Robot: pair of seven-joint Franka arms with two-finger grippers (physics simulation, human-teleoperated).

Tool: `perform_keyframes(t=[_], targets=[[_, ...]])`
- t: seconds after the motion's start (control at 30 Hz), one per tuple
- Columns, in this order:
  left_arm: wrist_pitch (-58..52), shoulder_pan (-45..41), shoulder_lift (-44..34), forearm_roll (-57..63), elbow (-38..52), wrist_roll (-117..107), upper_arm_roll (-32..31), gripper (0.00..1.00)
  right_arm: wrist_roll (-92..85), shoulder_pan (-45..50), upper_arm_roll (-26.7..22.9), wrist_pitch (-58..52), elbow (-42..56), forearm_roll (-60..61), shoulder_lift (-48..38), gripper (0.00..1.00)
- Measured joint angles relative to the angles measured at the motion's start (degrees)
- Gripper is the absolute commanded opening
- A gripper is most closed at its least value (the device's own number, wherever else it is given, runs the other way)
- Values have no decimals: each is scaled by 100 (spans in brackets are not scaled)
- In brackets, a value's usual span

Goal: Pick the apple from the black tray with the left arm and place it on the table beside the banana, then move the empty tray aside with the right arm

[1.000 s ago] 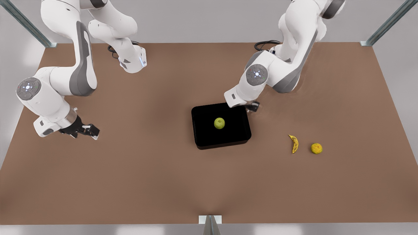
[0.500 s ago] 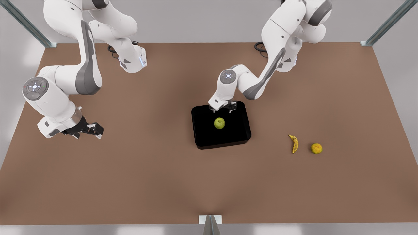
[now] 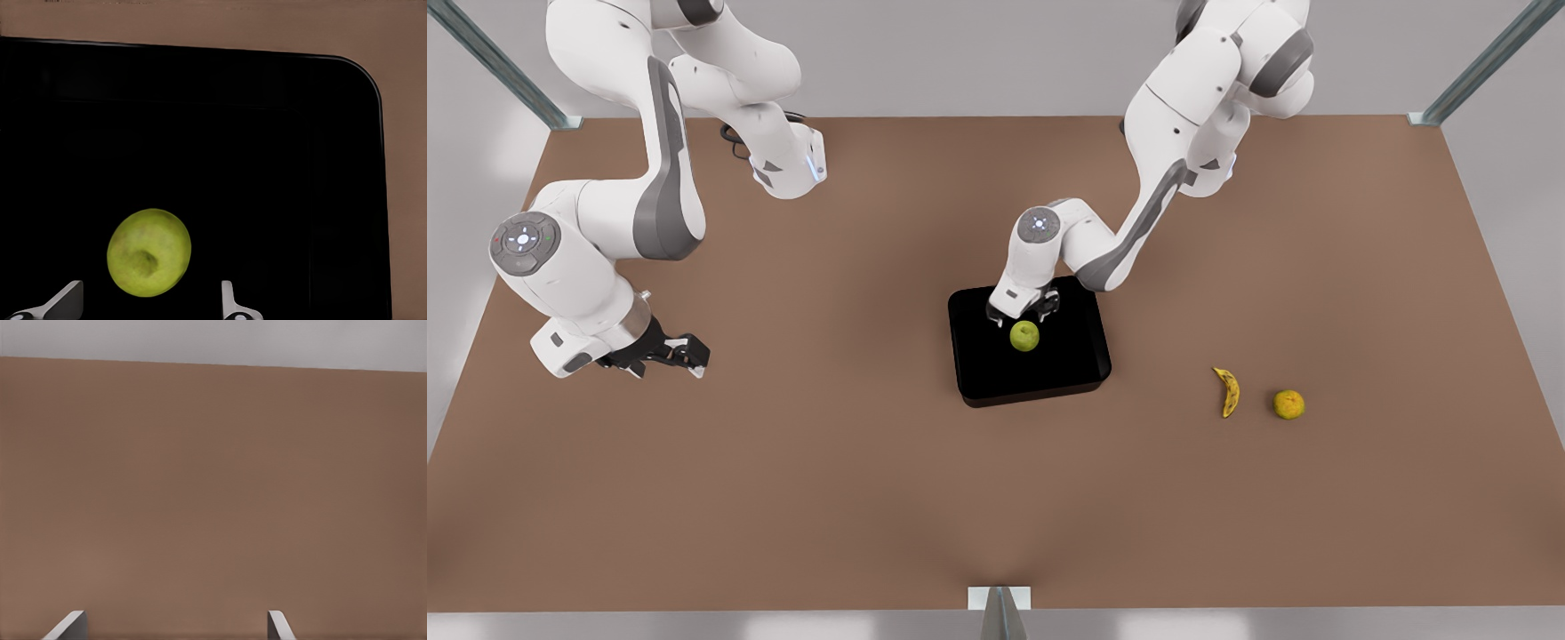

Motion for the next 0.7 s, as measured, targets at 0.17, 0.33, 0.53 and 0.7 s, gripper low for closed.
perform_keyframes(t=[0.17,0.33,0.53,0.7], targets=[[31,53,131,159,25,-253,84,100,-15,0,0,-2,1,2,0,100],[72,104,299,323,60,-447,95,100,-27,0,0,-3,-3,6,0,100],[181,90,374,362,78,-640,87,100,-37,0,0,-5,-4,7,0,100],[331,79,512,365,141,-762,87,100,-44,-7,0,-4,-3,7,0,100]])
